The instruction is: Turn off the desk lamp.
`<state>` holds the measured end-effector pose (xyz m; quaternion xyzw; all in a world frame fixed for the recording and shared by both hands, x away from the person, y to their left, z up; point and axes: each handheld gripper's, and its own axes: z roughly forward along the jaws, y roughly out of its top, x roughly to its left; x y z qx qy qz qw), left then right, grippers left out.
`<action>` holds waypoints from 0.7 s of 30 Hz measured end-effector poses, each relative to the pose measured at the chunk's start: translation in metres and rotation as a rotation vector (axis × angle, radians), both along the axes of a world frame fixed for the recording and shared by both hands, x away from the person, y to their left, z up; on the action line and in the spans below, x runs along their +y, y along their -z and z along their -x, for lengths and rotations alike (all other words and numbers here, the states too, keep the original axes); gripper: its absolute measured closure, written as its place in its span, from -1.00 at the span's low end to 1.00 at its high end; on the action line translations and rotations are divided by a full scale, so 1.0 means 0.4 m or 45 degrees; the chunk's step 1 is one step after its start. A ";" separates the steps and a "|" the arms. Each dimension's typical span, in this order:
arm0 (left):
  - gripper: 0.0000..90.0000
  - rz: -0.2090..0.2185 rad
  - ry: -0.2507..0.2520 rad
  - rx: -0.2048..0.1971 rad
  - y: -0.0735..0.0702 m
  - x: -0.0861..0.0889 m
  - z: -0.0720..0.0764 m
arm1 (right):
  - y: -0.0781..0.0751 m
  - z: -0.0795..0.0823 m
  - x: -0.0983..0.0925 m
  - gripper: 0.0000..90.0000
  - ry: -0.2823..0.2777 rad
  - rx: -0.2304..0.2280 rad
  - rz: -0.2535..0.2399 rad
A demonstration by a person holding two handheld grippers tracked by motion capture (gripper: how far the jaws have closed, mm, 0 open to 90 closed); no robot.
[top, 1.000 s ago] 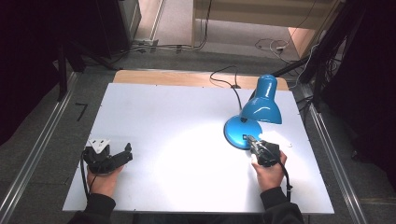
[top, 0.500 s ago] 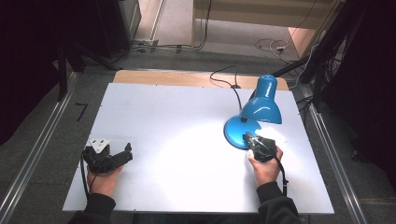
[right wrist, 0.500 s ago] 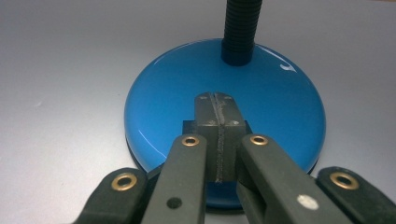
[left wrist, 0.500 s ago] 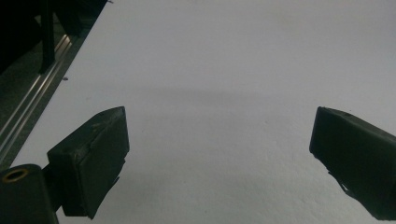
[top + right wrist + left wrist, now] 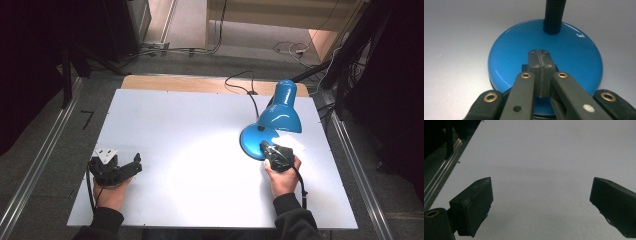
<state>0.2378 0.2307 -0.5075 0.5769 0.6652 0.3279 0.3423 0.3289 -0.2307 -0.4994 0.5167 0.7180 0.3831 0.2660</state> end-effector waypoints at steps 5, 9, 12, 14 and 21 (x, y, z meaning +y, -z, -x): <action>-0.88 0.000 0.001 0.000 0.000 -0.001 0.000 | 0.001 0.000 0.000 0.96 -0.002 -0.003 0.004; -0.87 -0.002 0.003 0.002 0.000 -0.002 0.000 | 0.001 0.000 0.000 0.96 -0.004 -0.006 0.009; -0.88 -0.003 0.005 0.002 0.000 -0.003 0.000 | 0.001 -0.001 0.000 0.96 -0.004 -0.003 0.006; -0.88 -0.003 0.006 0.002 0.000 -0.003 -0.001 | 0.001 -0.001 -0.001 0.96 -0.006 -0.004 0.007; -0.88 -0.003 0.006 0.002 0.000 -0.003 -0.001 | 0.001 -0.005 -0.002 0.96 -0.006 -0.005 0.006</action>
